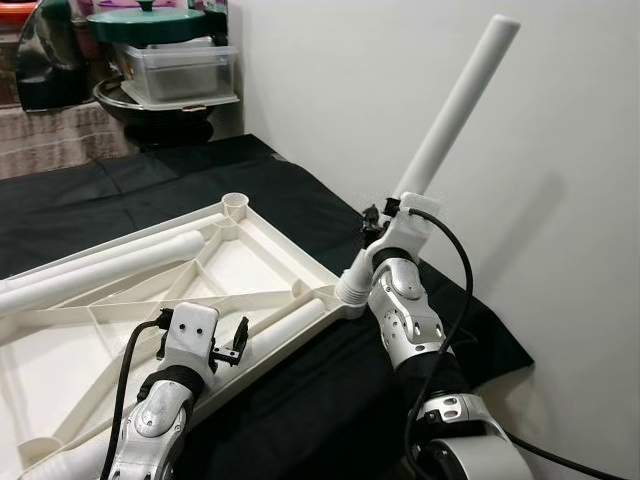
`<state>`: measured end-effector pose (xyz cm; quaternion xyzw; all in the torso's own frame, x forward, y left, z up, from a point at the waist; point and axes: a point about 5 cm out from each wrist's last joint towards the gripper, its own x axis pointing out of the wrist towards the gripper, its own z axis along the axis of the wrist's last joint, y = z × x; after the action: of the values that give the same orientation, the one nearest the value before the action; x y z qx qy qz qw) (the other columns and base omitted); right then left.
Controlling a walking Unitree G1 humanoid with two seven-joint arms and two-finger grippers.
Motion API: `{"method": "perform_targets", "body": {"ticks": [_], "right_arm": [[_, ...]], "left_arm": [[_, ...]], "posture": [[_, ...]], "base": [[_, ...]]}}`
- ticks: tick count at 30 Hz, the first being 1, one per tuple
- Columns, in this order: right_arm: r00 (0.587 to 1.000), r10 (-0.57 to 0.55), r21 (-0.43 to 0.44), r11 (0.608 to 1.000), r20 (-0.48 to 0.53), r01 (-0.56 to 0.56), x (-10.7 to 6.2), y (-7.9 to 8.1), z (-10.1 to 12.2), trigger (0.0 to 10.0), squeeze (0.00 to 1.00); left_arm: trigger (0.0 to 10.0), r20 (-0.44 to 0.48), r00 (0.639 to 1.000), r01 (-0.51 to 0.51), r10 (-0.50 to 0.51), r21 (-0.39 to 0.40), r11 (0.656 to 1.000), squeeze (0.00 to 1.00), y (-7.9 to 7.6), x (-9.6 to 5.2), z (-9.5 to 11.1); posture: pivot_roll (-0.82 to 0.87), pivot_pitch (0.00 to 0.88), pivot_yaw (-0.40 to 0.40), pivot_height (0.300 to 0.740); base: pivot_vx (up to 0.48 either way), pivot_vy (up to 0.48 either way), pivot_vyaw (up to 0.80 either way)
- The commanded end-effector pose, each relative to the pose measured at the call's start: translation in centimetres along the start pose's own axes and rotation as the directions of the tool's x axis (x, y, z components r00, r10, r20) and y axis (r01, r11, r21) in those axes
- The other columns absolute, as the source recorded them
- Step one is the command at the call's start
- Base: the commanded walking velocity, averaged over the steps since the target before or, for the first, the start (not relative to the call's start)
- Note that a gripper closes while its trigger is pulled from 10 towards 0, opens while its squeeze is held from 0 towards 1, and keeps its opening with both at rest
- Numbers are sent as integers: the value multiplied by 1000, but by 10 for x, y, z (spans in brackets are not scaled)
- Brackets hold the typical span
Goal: Building children table
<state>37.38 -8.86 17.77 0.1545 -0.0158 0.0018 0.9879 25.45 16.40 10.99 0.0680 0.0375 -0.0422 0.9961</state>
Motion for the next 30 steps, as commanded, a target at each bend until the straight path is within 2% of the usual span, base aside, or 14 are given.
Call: {"method": "perform_targets", "body": {"ticks": [1, 4, 5, 8, 11, 13, 18, 20, 25, 26, 27, 28, 29, 30], "right_arm": [[969, 164, 132, 981, -187, -140, -20, 43, -46, 10000, 0], [966, 182, 143, 977, -186, -157, -21, 45, -47, 10000, 0], [941, 260, 226, 951, -215, -211, -24, 56, -50, 10000, 0], [917, 317, 282, 927, -240, -247, -28, 64, -54, 10000, 0], [909, 337, 293, 920, -245, -262, -30, 66, -54, 10000, 0], [896, 370, 268, 914, -244, -305, -32, 71, -54, 10000, 0], [908, 364, 227, 921, -207, -317, -29, 65, -47, 10000, 0], [928, 330, 203, 934, -175, -294, -22, 53, -38, 10000, 0], [940, 307, 182, 943, -152, -278, -17, 44, -30, 10000, 0], [982, 187, 23, 982, 36, -188, 4, 2, 21, 10000, 0], [983, 157, -18, 988, 95, -156, 8, -9, 38, 10000, 0], [983, 157, -18, 988, 95, -156, 8, -9, 38, 10000, 0], [980, 130, -54, 991, 148, -124, 12, -23, 56, 10000, 0], [980, 130, -54, 991, 148, -124, 12, -23, 56, 10000, 0]], "left_arm": [[10000, 9, 1000, 7, -8, 17, 1000, 0, 0, 2, 2], [10000, 9, 1000, 8, -8, 18, 1000, 0, 0, 2, 2], [10000, 13, 1000, 9, -9, 21, 1000, 0, 0, 3, 3], [10000, 15, 1000, 7, -8, 24, 1000, 0, 1, 4, 4], [10000, 15, 1000, 6, -6, 25, 1000, 0, 2, 4, 4], [10000, 14, 1000, 4, -4, 27, 1000, 0, 3, 4, 4], [10000, 14, 1000, 3, -3, 27, 1000, 0, 2, 3, 3], [10000, 15, 1000, 4, -4, 25, 1000, 0, 1, 4, 3], [10000, 16, 1000, 5, -6, 25, 1000, 0, 1, 4, 4], [10000, 13, 1000, 11, -11, 27, 1000, 0, 0, 4, 2], [10000, 13, 1000, 12, -13, 27, 1000, 0, 0, 4, 2], [10000, 13, 1000, 12, -13, 27, 1000, 0, 0, 4, 2], [10000, 12, 1000, 16, -17, 27, 1000, 0, -1, 4, 2], [10000, 12, 1000, 16, -17, 27, 1000, 0, -1, 4, 2]], "posture": [[78, 0, -86, 740], [78, 0, -86, 740], [80, 0, -84, 740], [82, 0, -84, 740], [83, 0, -85, 740], [84, 0, -85, 740], [83, 0, -86, 740], [81, 0, -84, 740], [81, 0, -84, 740], [65, 0, -72, 740], [65, 0, -72, 740], [65, 0, -72, 740], [59, 0, -69, 740], [59, 0, -69, 740]], "base": [[0, 0, 0], [0, 0, 0], [0, 0, 0], [0, 0, 0], [0, 0, 0], [0, 0, 0], [0, 0, 0], [0, 0, 0], [0, 0, 0], [0, 0, 0], [0, 0, 0], [0, 0, 0], [0, 0, 0], [0, 0, 0]]}}
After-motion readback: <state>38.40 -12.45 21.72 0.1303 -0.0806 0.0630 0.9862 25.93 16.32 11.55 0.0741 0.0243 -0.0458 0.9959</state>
